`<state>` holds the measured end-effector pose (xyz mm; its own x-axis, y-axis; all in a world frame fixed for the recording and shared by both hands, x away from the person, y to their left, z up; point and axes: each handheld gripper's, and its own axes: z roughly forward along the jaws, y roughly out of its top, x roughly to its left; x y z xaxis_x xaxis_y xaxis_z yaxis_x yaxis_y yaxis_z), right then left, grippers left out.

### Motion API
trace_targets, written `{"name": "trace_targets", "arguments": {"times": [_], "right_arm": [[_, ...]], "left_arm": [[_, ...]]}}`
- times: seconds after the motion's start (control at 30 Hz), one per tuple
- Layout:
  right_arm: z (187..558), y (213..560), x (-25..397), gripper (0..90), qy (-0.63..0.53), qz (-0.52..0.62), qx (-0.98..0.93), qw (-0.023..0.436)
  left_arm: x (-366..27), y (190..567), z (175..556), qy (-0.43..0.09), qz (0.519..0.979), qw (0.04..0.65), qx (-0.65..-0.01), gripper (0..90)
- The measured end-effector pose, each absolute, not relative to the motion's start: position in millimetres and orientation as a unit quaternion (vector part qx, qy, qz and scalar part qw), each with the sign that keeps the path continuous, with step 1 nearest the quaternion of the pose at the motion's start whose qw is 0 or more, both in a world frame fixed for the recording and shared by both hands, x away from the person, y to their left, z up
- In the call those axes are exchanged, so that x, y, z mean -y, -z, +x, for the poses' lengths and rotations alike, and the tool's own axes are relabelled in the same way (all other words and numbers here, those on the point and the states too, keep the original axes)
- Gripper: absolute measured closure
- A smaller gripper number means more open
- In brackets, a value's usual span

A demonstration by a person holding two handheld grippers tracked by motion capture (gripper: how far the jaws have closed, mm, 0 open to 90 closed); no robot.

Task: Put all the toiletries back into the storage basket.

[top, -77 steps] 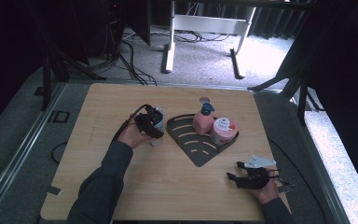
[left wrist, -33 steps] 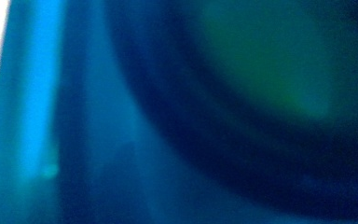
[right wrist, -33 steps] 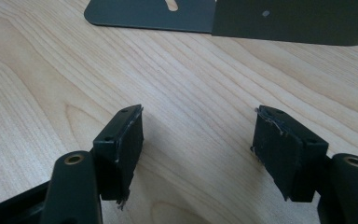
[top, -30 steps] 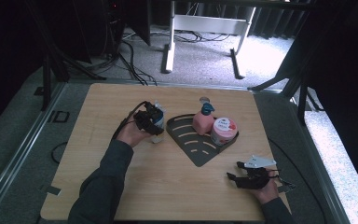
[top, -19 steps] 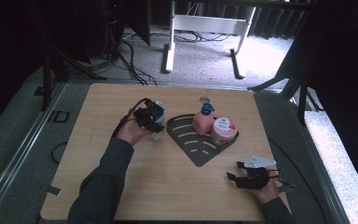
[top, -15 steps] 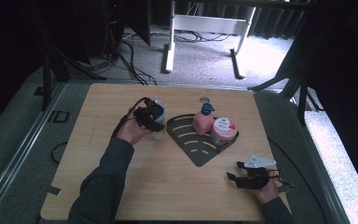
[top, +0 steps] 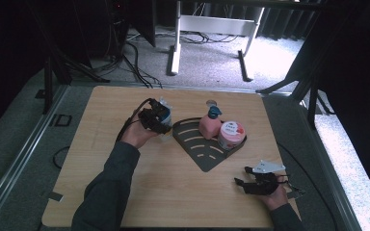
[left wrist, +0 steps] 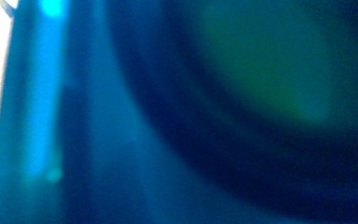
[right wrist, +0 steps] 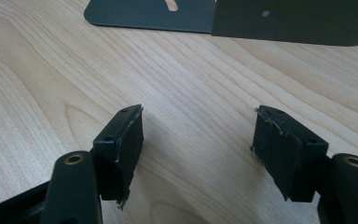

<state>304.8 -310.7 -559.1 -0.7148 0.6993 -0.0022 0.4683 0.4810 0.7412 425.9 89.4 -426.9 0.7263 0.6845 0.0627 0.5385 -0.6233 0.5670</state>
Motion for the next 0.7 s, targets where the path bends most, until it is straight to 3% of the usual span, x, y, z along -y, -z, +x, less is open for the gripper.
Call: {"name": "trace_targets", "arguments": {"times": [0.7], "right_arm": [[304.9, 559.1, 310.7, 33.0, -0.375, 0.345, -0.847, 0.154]], "left_arm": [[-66.0, 421.5, 433.7, -0.132, 0.89, 0.281, -0.333, 54.9]]}}
